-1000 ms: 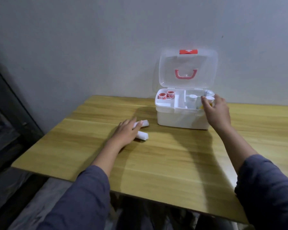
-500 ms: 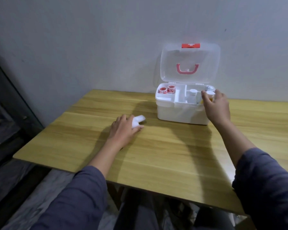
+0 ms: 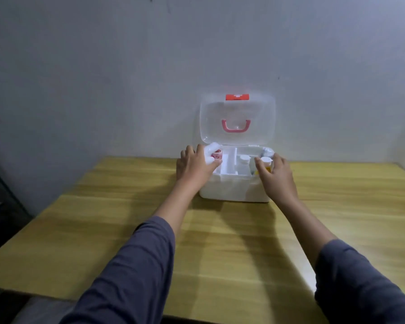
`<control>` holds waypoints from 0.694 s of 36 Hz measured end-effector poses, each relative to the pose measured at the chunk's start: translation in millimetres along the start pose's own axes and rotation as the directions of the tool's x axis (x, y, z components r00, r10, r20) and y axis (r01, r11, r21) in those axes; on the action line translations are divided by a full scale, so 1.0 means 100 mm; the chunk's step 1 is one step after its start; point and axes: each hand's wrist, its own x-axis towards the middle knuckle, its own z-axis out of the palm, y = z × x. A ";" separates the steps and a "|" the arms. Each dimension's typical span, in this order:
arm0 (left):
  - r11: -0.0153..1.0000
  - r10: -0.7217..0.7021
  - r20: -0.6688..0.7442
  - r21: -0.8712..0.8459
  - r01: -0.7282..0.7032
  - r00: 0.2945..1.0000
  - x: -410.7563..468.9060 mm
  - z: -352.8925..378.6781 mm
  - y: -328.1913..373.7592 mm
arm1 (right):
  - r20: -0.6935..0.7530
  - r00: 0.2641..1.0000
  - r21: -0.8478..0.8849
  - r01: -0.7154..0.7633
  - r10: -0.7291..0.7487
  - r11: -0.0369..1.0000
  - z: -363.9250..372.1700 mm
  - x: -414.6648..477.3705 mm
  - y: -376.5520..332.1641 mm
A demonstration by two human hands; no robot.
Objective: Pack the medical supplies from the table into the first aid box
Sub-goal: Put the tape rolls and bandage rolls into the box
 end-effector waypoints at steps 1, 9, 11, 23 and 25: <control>1.000 -0.009 0.021 0.015 0.008 1.000 0.01 0.01 0.02 | 0.007 1.000 0.004 0.000 0.000 1.000 0.00 0.00 0.00; 0.995 -0.006 0.152 0.102 -0.009 0.988 0.03 0.00 0.02 | -0.008 1.000 0.027 0.001 -0.001 1.000 0.02 0.03 0.04; 0.997 0.009 0.142 0.077 -0.020 0.990 0.03 -0.01 0.03 | -0.014 1.000 0.034 -0.001 0.001 0.999 0.02 0.04 0.04; 0.983 0.157 0.097 -0.109 -0.147 0.983 0.16 0.06 0.34 | -0.019 1.000 0.049 0.018 -0.017 0.999 0.03 0.04 0.07; 0.984 0.130 0.078 -0.131 -0.119 0.988 0.17 0.11 0.36 | -0.019 1.000 0.047 0.016 -0.015 0.999 0.03 0.04 0.08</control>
